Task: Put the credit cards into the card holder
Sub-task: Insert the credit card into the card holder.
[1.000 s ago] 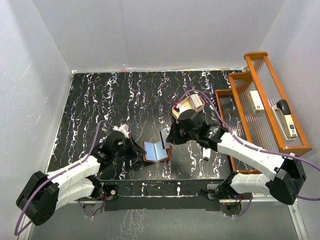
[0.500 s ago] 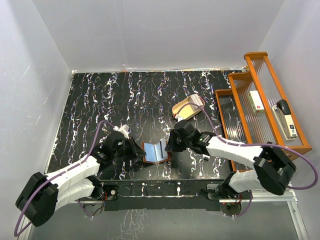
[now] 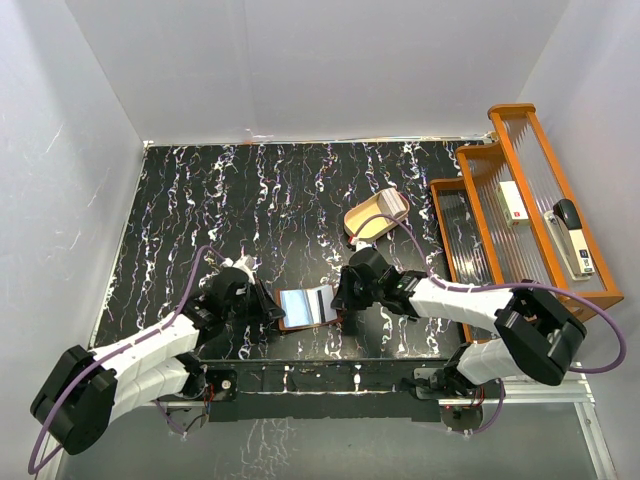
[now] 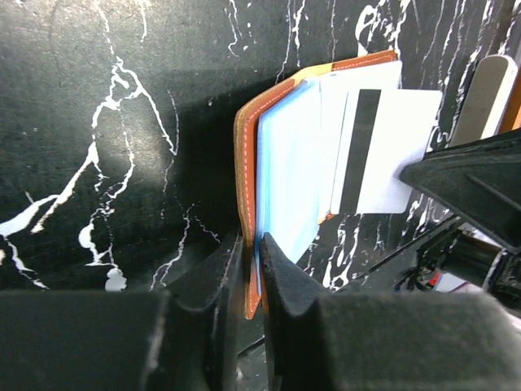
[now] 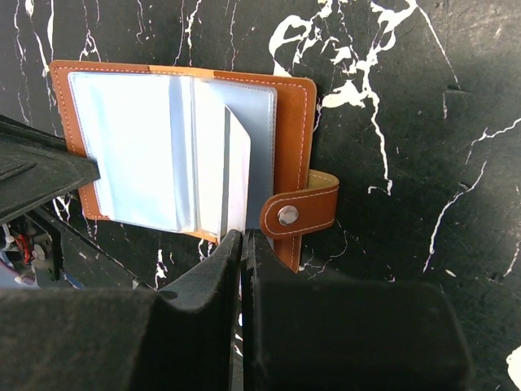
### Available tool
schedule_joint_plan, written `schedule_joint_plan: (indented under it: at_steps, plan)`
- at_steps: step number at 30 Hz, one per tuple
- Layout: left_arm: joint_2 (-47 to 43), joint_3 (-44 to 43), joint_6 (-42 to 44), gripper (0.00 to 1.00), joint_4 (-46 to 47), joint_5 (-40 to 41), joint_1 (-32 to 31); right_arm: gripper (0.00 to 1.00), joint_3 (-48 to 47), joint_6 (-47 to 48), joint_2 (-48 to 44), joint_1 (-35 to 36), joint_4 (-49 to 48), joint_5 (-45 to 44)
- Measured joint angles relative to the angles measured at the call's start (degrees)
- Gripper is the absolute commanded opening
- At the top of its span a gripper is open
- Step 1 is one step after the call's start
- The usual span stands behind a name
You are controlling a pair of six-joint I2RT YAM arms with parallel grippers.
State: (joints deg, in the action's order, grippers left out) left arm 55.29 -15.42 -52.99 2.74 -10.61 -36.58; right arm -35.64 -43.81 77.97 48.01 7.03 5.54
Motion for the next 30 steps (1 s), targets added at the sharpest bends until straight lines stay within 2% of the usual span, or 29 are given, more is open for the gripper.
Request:
schedule_joint_plan:
  at_steps: [2,4,6,16,23,30]
  plan:
    - [0.0,0.0,0.24,0.16,-0.5,0.55,0.0,0.0,0.22,0.22,0.13,0.0,-0.55,-0.09]
    - [0.04,0.07,0.26,0.06,-1.09,1.01,0.0,0.0,0.22,0.42,0.37,0.0,-0.66,-0.46]
    - [0.24,0.11,0.28,0.0,-1.18,1.18,0.0,0.0,0.22,0.57,0.68,0.0,-0.7,-0.81]
    - [2.12,0.09,0.59,0.0,-0.83,1.16,0.0,0.0,0.72,0.81,0.46,-0.07,-1.22,-0.87]
    - [5.01,-1.01,2.23,0.0,-0.63,0.5,0.0,0.0,0.5,-1.2,-2.29,-0.07,-3.21,3.72]
    - [5.07,-1.07,2.97,0.0,-0.61,-0.44,0.0,0.0,0.5,-2.75,0.48,-0.07,-6.51,7.52]
